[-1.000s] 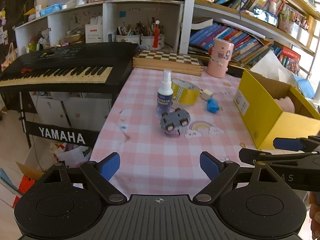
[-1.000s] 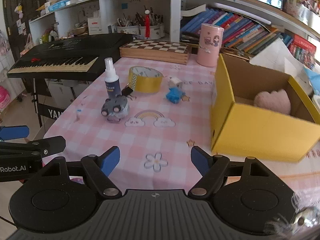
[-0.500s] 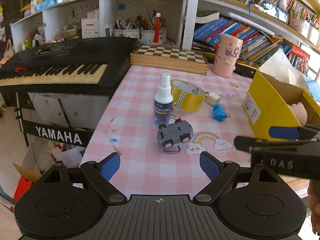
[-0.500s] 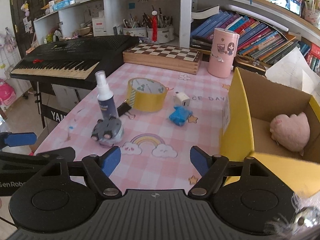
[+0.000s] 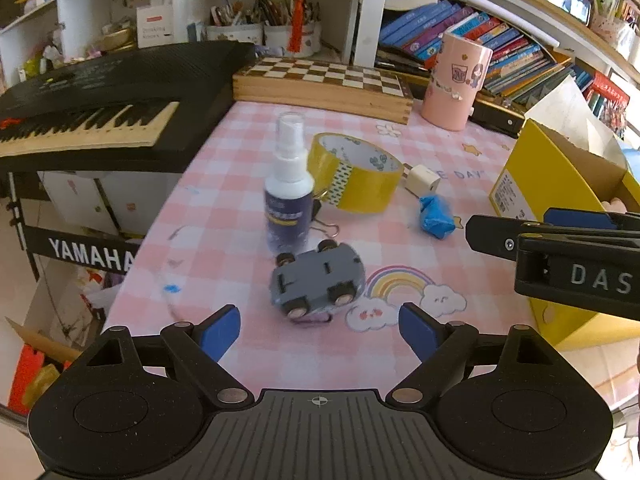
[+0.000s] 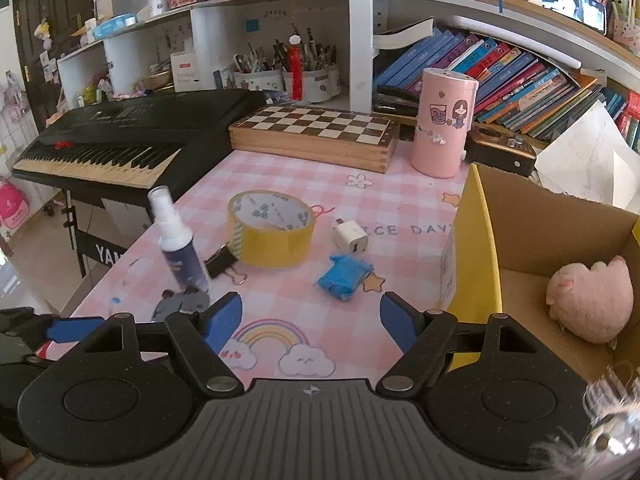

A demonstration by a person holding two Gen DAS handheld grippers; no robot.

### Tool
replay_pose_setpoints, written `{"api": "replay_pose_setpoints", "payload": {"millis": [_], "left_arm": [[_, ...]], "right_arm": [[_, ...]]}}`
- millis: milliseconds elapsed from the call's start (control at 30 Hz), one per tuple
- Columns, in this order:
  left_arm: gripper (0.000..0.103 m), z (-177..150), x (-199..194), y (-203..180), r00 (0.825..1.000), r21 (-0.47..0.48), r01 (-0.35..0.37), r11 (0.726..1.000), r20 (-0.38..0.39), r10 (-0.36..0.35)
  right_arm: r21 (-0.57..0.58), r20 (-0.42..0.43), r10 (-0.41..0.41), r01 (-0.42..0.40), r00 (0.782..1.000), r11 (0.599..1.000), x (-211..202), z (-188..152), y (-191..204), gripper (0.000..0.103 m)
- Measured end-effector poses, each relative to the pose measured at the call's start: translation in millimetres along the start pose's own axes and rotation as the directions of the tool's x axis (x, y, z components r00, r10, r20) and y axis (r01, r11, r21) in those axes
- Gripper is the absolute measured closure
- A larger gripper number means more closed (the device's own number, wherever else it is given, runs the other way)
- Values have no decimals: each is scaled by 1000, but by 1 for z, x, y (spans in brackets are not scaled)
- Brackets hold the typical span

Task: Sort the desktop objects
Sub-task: 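Move the left tool to the grey toy car while the right tool reaches the blue packet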

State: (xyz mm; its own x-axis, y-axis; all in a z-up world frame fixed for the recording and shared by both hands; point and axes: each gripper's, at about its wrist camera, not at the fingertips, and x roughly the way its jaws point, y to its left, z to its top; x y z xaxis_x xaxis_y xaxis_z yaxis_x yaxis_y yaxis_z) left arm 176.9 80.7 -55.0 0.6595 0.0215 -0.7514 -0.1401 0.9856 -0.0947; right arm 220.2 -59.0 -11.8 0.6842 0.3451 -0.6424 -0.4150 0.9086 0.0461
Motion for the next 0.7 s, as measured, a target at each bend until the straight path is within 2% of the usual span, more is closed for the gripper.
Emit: {"api": "replay_pose_setpoints", "payload": {"millis": [300,600,700], "left_arm": [[16,12,34,-6,999,-14,13,1000,-43,-14],[17,16,49,-4,998,-26,20,999,-64,-21],[22,17,49,0,998,-37,12,999,-58,-14]], "right_arm": [[12,-6,-20,20,1000,1000,15,11,-17,27],[6,-23,-33,33,999,999,27,15,-21,26],[5,-24,-34,35,999,999,29,17,-21,25]]}}
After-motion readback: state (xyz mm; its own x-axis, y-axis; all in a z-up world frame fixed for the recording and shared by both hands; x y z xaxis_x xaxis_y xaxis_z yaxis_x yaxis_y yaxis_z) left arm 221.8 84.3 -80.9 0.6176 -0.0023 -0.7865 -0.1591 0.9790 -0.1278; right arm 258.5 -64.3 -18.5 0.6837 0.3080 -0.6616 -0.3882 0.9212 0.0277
